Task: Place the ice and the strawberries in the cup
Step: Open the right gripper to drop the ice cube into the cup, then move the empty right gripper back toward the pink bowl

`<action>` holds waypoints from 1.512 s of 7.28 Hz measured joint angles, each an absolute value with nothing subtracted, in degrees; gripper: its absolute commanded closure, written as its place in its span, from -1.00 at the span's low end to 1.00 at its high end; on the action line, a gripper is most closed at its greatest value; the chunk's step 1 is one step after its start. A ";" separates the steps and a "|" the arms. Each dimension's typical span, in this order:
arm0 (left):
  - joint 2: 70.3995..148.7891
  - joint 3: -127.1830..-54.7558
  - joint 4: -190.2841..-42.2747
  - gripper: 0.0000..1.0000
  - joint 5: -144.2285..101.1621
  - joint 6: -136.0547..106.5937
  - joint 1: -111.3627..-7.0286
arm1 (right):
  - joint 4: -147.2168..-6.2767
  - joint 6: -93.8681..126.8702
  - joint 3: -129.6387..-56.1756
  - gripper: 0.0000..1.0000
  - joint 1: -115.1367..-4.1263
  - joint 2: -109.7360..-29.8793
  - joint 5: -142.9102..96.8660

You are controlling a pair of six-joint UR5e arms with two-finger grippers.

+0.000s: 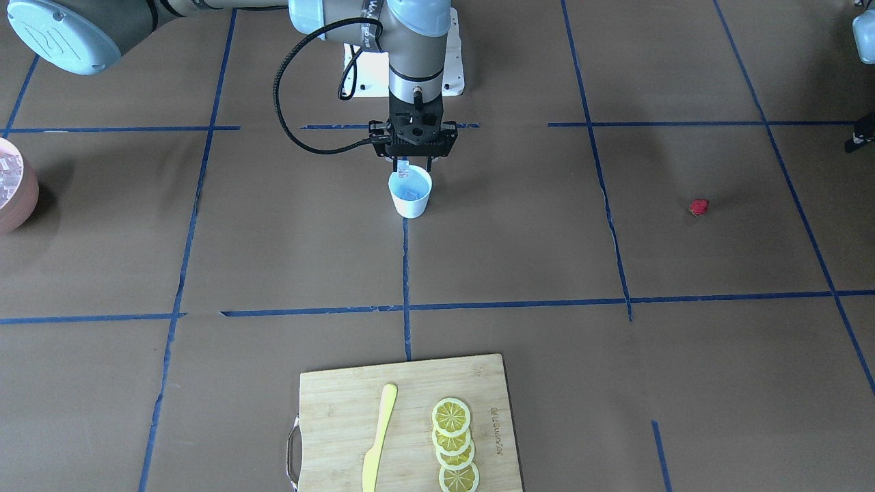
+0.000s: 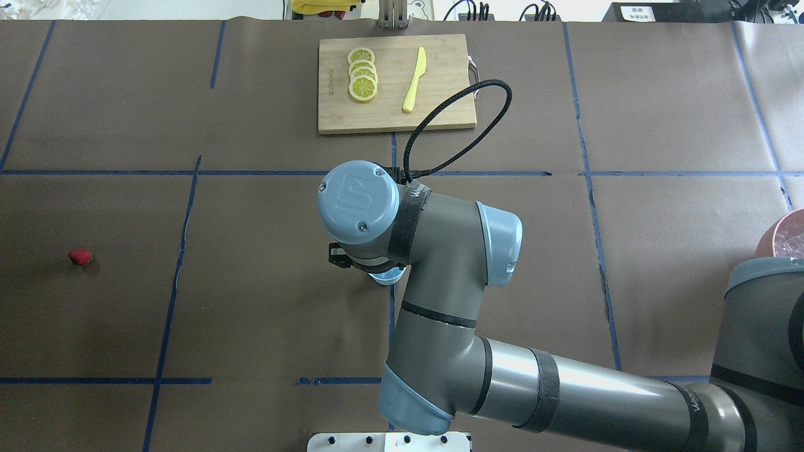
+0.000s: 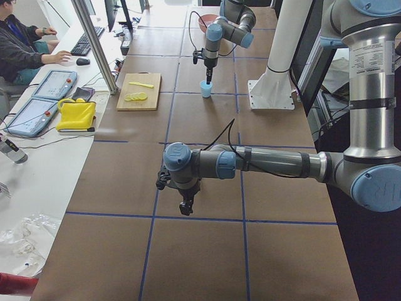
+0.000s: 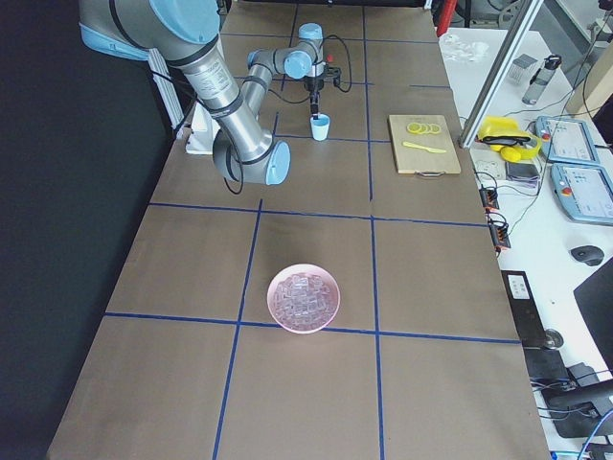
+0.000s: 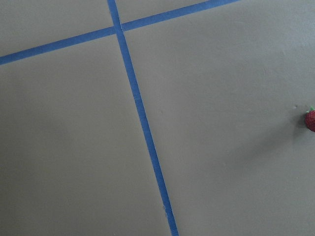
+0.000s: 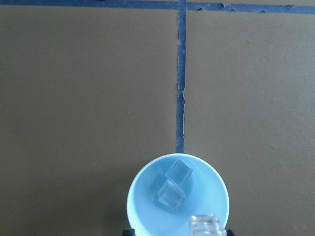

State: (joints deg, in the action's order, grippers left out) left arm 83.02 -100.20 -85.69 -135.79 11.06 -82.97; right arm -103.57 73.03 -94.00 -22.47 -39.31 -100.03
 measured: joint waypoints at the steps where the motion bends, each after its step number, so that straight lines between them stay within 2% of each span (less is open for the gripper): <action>1: 83.08 -100.20 -85.69 -1.00 -135.79 11.02 -82.97 | -103.52 73.04 -93.97 -0.47 -22.44 -39.22 -100.02; 4: 83.18 -100.20 -85.69 -1.00 -135.79 11.01 -82.97 | -103.45 73.09 -93.96 -0.46 -22.42 -38.94 -99.98; 5: 83.17 -100.20 -85.69 -1.00 -135.79 10.99 -82.97 | -103.45 73.11 -93.96 -0.81 -22.41 -38.94 -99.91; 6: 83.17 -100.17 -85.69 -1.00 -135.77 10.99 -82.97 | -103.45 73.10 -94.03 -0.97 -22.45 -38.93 -99.84; 9: 83.39 -100.10 -85.77 -1.00 -135.63 10.99 -82.91 | -103.46 70.80 -94.64 -0.98 -26.08 -39.27 -100.91; 11: 83.83 -100.64 -85.76 -1.00 -135.52 10.97 -82.94 | -103.52 63.60 -96.49 -0.98 -33.48 -42.57 -106.70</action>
State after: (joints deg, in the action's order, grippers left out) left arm 83.83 -100.64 -85.76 -135.52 10.97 -82.94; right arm -103.52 63.60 -96.49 -33.48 -42.57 -106.70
